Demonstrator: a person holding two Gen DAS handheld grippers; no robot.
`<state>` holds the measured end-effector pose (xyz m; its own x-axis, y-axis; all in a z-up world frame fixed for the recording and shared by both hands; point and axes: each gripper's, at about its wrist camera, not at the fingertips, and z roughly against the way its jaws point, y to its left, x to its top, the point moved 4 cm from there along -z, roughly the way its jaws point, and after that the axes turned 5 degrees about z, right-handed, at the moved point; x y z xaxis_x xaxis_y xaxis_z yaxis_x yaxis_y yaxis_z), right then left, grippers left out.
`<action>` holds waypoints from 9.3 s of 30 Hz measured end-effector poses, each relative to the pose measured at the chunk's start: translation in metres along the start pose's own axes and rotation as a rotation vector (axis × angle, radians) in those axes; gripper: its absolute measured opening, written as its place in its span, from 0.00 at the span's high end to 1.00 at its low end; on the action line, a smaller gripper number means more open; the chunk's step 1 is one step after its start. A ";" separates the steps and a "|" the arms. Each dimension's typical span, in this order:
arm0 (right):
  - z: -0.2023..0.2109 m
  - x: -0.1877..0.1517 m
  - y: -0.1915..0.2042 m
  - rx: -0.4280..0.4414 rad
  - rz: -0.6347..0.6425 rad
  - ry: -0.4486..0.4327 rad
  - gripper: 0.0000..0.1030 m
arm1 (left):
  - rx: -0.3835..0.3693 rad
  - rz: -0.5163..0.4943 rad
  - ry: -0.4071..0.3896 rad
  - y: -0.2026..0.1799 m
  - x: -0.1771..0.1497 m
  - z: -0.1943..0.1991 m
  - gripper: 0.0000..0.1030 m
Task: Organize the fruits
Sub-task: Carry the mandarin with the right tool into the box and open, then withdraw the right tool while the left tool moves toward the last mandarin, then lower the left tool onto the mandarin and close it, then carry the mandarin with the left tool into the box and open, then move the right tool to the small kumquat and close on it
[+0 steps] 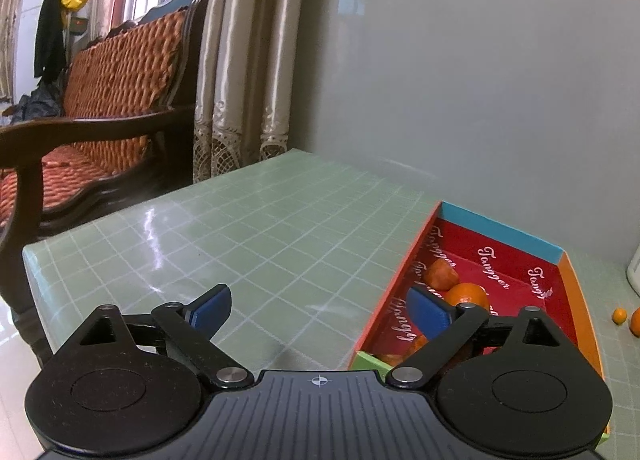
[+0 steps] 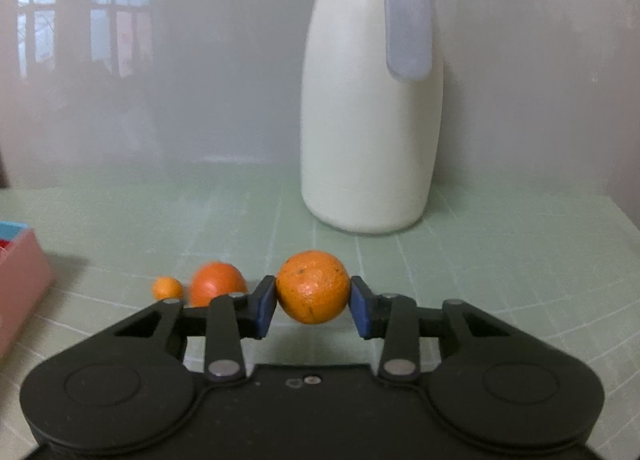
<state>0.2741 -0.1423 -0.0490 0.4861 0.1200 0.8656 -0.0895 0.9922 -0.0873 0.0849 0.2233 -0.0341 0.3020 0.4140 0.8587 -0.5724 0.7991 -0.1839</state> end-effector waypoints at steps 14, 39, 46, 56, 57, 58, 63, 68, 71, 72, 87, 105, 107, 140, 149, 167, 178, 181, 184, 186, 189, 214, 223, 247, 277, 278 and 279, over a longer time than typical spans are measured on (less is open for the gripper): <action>0.081 0.013 0.103 0.312 0.104 -0.109 0.64 | 0.078 0.058 -0.016 0.050 0.004 0.014 0.06; 0.100 -0.010 0.209 0.505 0.277 -0.054 0.63 | 0.140 0.083 -0.015 0.098 0.004 0.019 0.03; 0.103 -0.009 0.211 0.488 0.286 -0.083 0.52 | 0.131 0.073 -0.011 0.094 0.002 0.019 0.03; 0.112 -0.003 0.188 0.439 0.257 -0.127 0.37 | 0.097 0.040 -0.017 0.075 0.000 0.022 0.03; 0.113 -0.003 0.182 0.431 0.250 -0.129 0.36 | 0.092 0.037 -0.018 0.072 0.000 0.023 0.03; 0.114 -0.002 0.175 0.422 0.239 -0.130 0.36 | 0.084 0.032 -0.021 0.068 -0.001 0.024 0.03; 0.115 0.000 0.135 0.352 0.180 -0.140 0.25 | 0.045 0.002 -0.034 0.045 -0.004 0.030 0.03; 0.114 -0.005 0.085 0.263 0.098 -0.132 0.22 | -0.006 -0.030 -0.062 0.020 -0.007 0.037 0.03; 0.112 -0.011 0.053 0.213 0.038 -0.119 0.22 | -0.036 -0.059 -0.072 0.002 -0.010 0.042 0.03; 0.112 -0.012 0.045 0.199 0.025 -0.118 0.22 | -0.046 -0.071 -0.072 -0.003 -0.012 0.043 0.03; 0.130 -0.041 -0.070 0.014 -0.151 -0.133 0.21 | -0.285 -0.241 -0.076 -0.119 -0.025 0.078 0.03; 0.146 -0.068 -0.142 -0.181 -0.213 -0.145 0.21 | -0.487 -0.532 -0.064 -0.312 -0.088 0.071 0.03; 0.146 -0.069 -0.146 -0.183 -0.219 -0.144 0.21 | -0.493 -0.550 -0.060 -0.327 -0.093 0.065 0.03; 0.157 -0.086 -0.180 -0.326 -0.251 -0.152 0.21 | -0.513 -0.502 0.141 -0.395 -0.106 -0.013 0.45; 0.158 -0.084 -0.181 -0.321 -0.258 -0.159 0.21 | -0.528 -0.494 0.184 -0.395 -0.107 -0.021 0.54; 0.152 -0.081 -0.179 -0.336 -0.251 -0.141 0.21 | -0.519 -0.479 0.182 -0.397 -0.107 -0.022 0.62; 0.150 -0.081 -0.176 -0.327 -0.243 -0.132 0.21 | -0.550 -0.476 0.147 -0.391 -0.106 -0.013 0.63; 0.151 -0.081 -0.174 -0.321 -0.238 -0.135 0.21 | -0.558 -0.457 0.126 -0.381 -0.103 -0.005 0.63; 0.151 -0.080 -0.170 -0.312 -0.232 -0.137 0.21 | -0.573 -0.439 0.101 -0.368 -0.096 0.006 0.63; 0.150 -0.079 -0.167 -0.307 -0.225 -0.135 0.21 | -0.577 -0.427 0.082 -0.358 -0.089 0.015 0.63; 0.147 -0.076 -0.160 -0.297 -0.215 -0.133 0.21 | -0.586 -0.408 0.057 -0.339 -0.075 0.029 0.63; 0.128 -0.045 -0.046 -0.116 -0.046 -0.148 0.21 | -0.175 -0.201 0.111 -0.106 -0.013 -0.026 0.63; 0.119 -0.031 0.003 -0.030 0.016 -0.154 0.21 | -0.145 -0.186 0.092 -0.094 -0.015 -0.025 0.21; 0.086 -0.022 0.073 0.103 0.130 -0.102 0.21 | -0.030 -0.136 -0.094 -0.016 -0.006 0.026 0.00; -0.019 -0.002 0.090 0.095 0.152 0.060 0.38 | 0.086 -0.036 -0.092 0.050 -0.003 0.016 0.00; -0.022 -0.002 0.089 0.095 0.149 0.068 0.38 | 0.086 -0.031 -0.087 0.050 -0.003 0.015 0.00; -0.025 -0.002 0.089 0.098 0.145 0.075 0.38 | 0.086 -0.025 -0.084 0.050 -0.003 0.015 0.00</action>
<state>0.2869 -0.0535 -0.0713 0.5247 0.2678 0.8081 -0.2459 0.9564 -0.1573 0.0440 0.2554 -0.0393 0.2541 0.3529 0.9005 -0.6299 0.7669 -0.1228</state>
